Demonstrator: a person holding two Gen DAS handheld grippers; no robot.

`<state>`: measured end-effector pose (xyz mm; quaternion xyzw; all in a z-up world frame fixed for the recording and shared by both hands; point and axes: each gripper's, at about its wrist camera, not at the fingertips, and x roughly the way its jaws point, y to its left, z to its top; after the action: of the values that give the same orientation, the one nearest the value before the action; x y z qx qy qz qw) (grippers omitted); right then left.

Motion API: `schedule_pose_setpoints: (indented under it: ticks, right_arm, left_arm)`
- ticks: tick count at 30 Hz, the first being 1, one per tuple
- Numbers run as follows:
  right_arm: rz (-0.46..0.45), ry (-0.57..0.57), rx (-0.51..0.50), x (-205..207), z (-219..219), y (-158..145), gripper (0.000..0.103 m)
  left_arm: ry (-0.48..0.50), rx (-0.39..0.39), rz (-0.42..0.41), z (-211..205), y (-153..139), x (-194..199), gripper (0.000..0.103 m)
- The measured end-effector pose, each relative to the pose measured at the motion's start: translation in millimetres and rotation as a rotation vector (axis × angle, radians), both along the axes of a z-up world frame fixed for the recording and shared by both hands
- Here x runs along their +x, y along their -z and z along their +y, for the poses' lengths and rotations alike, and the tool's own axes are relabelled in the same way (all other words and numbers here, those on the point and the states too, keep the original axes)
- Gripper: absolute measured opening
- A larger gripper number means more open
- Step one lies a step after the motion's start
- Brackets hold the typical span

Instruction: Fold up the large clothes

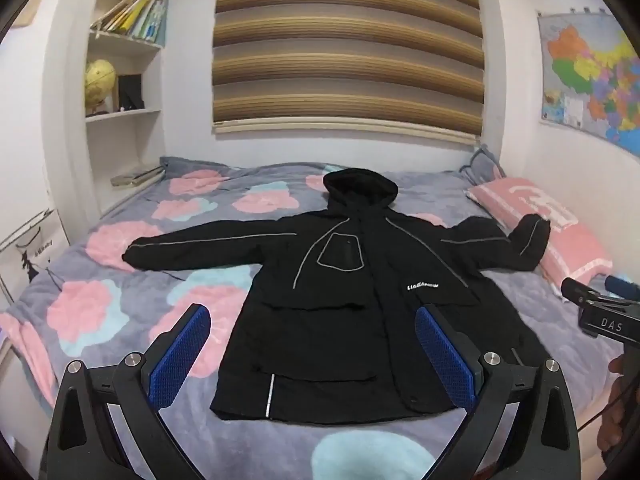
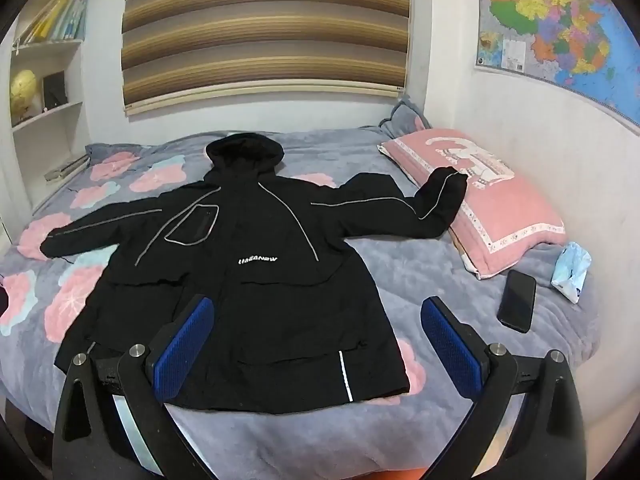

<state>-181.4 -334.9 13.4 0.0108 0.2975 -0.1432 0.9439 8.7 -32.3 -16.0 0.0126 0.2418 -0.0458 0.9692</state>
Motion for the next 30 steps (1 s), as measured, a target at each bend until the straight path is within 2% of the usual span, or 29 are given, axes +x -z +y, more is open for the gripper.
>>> schedule_pose_setpoints:
  ticks: [10,17,21,30]
  right_arm:
    - [0.007,-0.004,-0.001,35,-13,13,0.103]
    - [0.034,-0.023,0.024,44,-10,23,0.103]
    - [0.041,-0.018,0.013,43,-8,24,0.103]
    - [0.048,-0.026,0.056,41,-13,23,0.103]
  left_arm:
    - [0.014,-0.016,0.057,-17,23,47,0.102]
    - [0.028,0.038,0.070,-29,36,51,0.102]
    - [0.030,0.036,0.085,-32,42,52,0.102]
    - [0.032,0.030,0.087,-30,41,51,0.102]
